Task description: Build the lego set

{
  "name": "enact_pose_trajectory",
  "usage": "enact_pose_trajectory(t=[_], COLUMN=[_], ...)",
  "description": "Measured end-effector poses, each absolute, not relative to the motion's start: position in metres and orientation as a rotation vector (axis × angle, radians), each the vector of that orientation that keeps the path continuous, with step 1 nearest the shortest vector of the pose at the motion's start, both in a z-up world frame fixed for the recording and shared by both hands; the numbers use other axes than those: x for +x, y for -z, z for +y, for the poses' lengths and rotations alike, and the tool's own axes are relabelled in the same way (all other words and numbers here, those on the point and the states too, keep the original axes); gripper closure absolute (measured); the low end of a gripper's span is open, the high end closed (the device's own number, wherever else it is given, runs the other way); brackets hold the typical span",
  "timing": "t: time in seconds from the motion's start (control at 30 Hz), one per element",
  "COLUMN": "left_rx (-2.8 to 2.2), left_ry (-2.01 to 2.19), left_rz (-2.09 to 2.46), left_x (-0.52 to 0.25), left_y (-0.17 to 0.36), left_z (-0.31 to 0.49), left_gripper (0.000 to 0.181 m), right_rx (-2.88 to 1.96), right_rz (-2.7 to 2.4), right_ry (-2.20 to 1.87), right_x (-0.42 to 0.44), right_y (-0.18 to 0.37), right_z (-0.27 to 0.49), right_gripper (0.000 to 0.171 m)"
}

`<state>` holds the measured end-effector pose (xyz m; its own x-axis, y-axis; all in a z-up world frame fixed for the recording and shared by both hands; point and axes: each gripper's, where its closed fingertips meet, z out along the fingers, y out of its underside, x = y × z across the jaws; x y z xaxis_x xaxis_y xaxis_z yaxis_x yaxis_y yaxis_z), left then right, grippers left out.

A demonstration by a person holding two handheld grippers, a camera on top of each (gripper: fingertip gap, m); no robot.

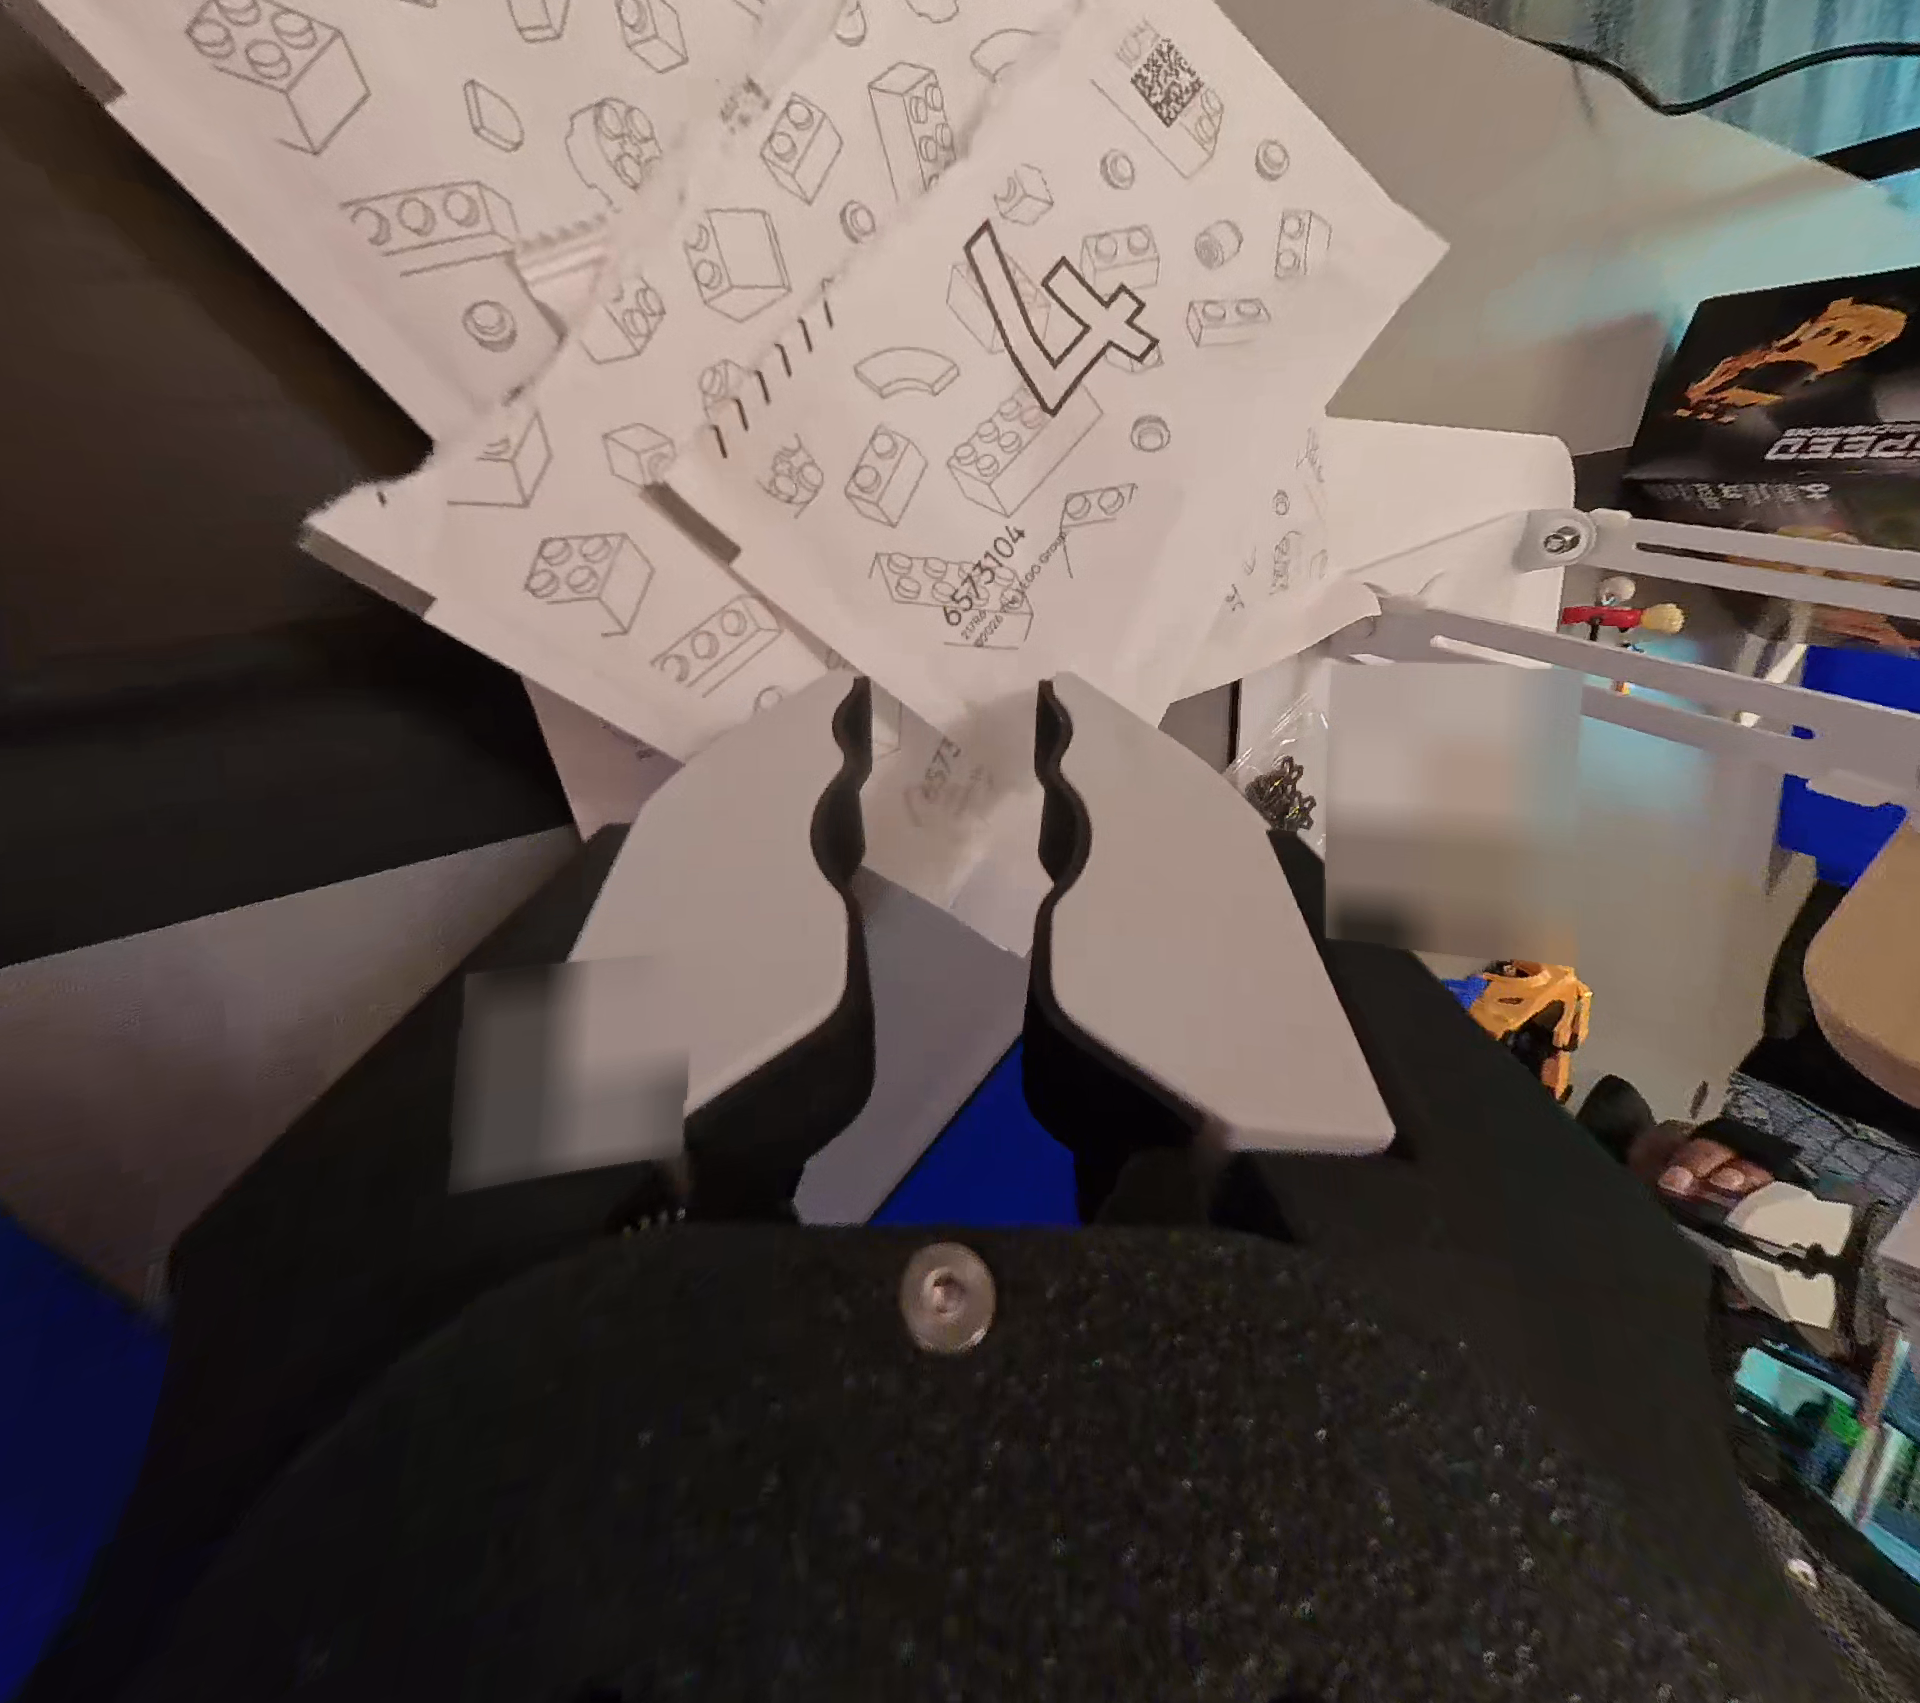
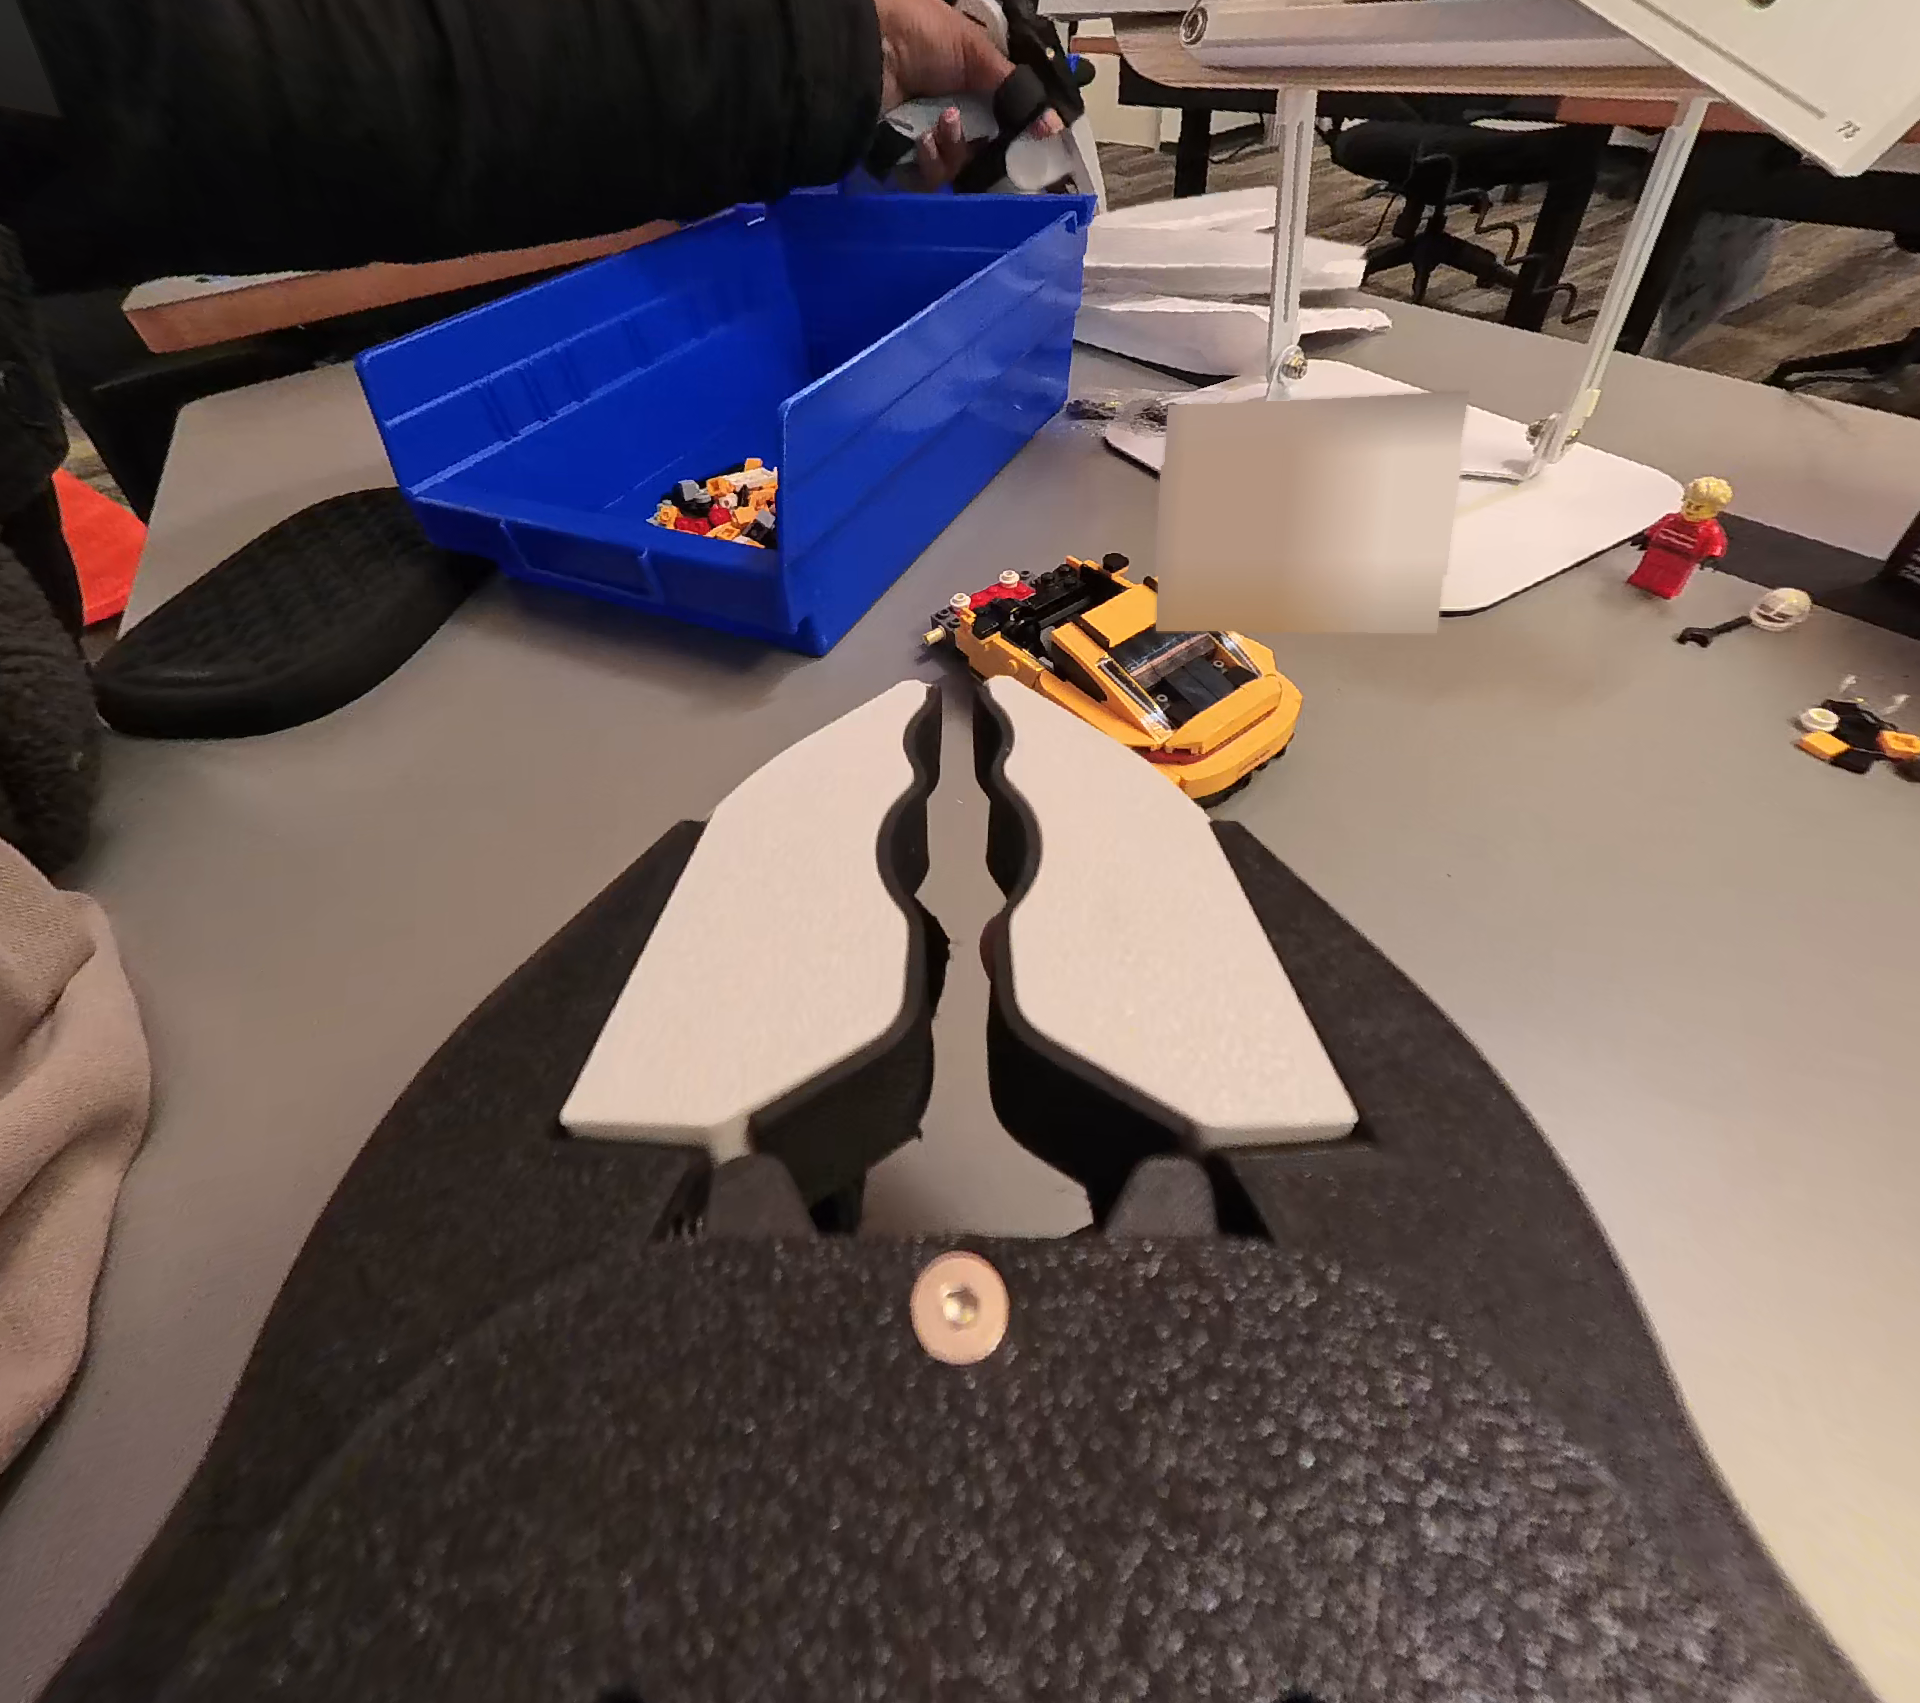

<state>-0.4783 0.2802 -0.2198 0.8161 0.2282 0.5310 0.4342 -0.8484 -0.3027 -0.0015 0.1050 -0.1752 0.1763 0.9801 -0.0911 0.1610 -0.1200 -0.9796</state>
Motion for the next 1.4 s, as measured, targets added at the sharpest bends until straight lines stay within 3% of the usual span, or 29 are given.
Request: enact_pose_trajectory(t=[0.47, 0.97, 1.2, 1.4], left_rx=[-2.572, -2.398, -2.323, -2.404], left_ry=[0.331, 0.286, 0.188, 0.023], left_rz=[0.089, 0.361, 0.640, 1.126], left_x=[-0.449, -0.344, -0.268, -0.231], left_y=[0.143, 0.154, 0.156, 0.196], left_z=[0.206, -0.012, -0.042, -0.058], left_gripper=[0.144, 0.144, 0.148, 0.135], right_rx=[-1.452, -1.396, -1.386, -1.370], right_rz=[-1.169, -1.194, -1.209, -1.197], right_ry=[-1.047, -1.021, -0.996, -0.967], right_x=[-0.001, -0.005, -0.007, -0.003], right_y=[0.172, 0.164, 0.165, 0.162], right_z=[0.100, 0.087, 0.084, 0.083], right_gripper=[0.166, 0.166, 0.166, 0.167])
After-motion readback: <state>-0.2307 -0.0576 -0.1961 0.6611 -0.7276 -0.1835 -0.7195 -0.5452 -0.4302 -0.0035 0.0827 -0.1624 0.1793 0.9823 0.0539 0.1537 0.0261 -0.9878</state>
